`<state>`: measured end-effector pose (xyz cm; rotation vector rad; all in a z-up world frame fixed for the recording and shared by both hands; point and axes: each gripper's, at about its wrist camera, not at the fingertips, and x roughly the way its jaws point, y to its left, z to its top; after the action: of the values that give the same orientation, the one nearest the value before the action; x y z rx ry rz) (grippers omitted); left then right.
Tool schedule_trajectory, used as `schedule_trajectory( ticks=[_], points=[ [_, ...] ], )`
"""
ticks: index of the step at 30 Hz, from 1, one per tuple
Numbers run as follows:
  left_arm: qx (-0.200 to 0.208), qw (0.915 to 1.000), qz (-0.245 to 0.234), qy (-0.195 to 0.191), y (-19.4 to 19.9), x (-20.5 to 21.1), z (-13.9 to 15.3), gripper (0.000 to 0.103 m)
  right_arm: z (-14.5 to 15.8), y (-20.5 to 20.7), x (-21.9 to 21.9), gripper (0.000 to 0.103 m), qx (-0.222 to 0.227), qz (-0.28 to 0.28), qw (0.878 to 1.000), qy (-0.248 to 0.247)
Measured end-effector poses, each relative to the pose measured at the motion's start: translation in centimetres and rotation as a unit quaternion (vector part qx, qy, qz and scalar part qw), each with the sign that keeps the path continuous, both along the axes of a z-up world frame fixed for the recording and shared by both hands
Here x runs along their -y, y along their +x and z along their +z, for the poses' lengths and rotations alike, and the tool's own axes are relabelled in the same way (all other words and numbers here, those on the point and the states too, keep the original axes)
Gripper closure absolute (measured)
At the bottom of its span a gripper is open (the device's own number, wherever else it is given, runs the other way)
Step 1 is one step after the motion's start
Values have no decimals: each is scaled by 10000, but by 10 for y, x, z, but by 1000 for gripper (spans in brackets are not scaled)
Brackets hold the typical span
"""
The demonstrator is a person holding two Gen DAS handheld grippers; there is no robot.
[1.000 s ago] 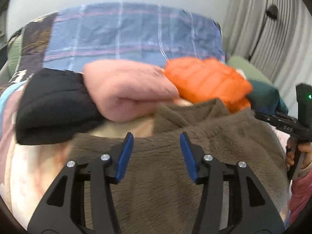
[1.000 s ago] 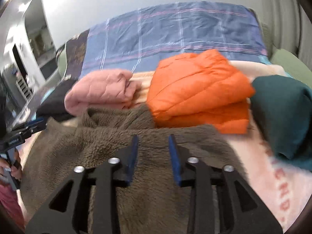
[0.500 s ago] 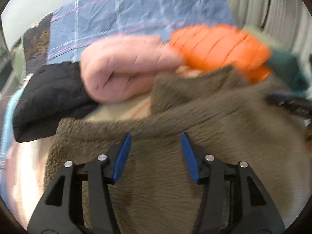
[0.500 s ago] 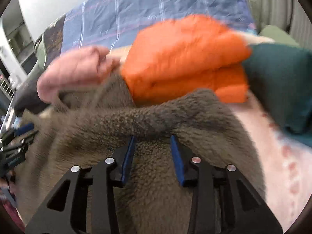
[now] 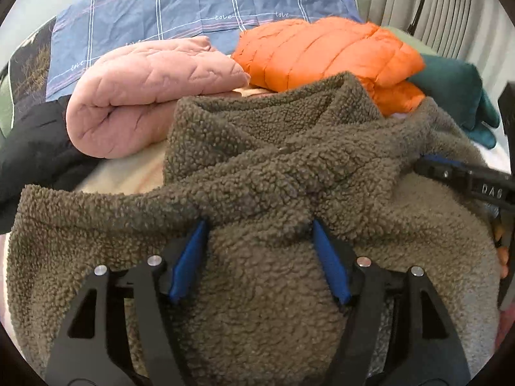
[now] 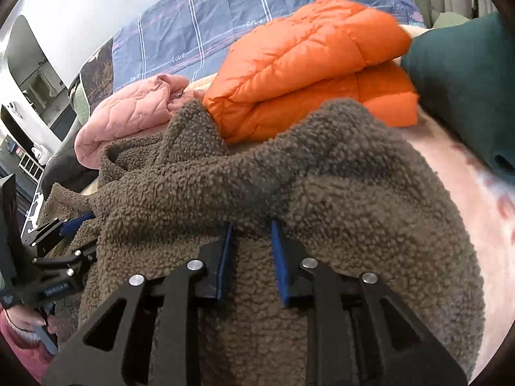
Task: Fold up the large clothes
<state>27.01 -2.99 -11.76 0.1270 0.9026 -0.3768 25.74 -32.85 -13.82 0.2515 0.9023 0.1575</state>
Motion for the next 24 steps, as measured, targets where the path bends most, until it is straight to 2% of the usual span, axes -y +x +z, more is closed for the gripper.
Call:
schedule_trajectory(
  ticks=[2, 4, 8, 13, 15, 16, 17, 18, 20, 21, 22, 24],
  points=[
    [-7, 9997, 20, -235, -6, -9, 7, 35, 1, -10, -4, 81, 101, -33, 9998, -195],
    [69, 9977, 218, -636, -22, -30, 23, 36, 5, -25, -9, 80, 216, -32, 9991, -372],
    [411, 9943, 432, -886, -69, -75, 42, 34, 6, -50, -16, 77, 421, -24, 9974, -580],
    [384, 9892, 821, -1149, -121, -129, 45, 33, 18, -77, -13, 74, 503, -276, 9959, -694],
    [529, 9872, 1082, -1042, -144, -148, 41, 33, 29, -93, -22, 70, 455, -555, 9960, -538],
    [552, 9864, 1166, -1019, -154, -155, 38, 33, 36, -102, -29, 70, 510, -484, 9970, -324],
    [550, 9854, 1261, -1007, -161, -161, 36, 33, 44, -117, -43, 70, 715, -140, 9973, -71],
    [514, 9851, 1296, -1007, -165, -165, 32, 32, 47, -125, -50, 68, 824, 49, 9966, -56],
    [350, 9867, 1333, -863, -167, -166, 19, 27, 39, -139, -76, 61, 827, 346, 9945, -532],
    [304, 9873, 1402, -681, -166, -166, 10, 23, 19, -138, -85, 61, 669, 432, 9924, -939],
    [349, 9871, 1420, -644, -167, -168, 4, 21, 3, -138, -90, 60, 736, 502, 9896, -1129],
    [386, 9837, 1493, -931, -172, -175, -1, 21, -4, -146, -95, 60, 1033, 559, 9831, -1407]
  ],
)
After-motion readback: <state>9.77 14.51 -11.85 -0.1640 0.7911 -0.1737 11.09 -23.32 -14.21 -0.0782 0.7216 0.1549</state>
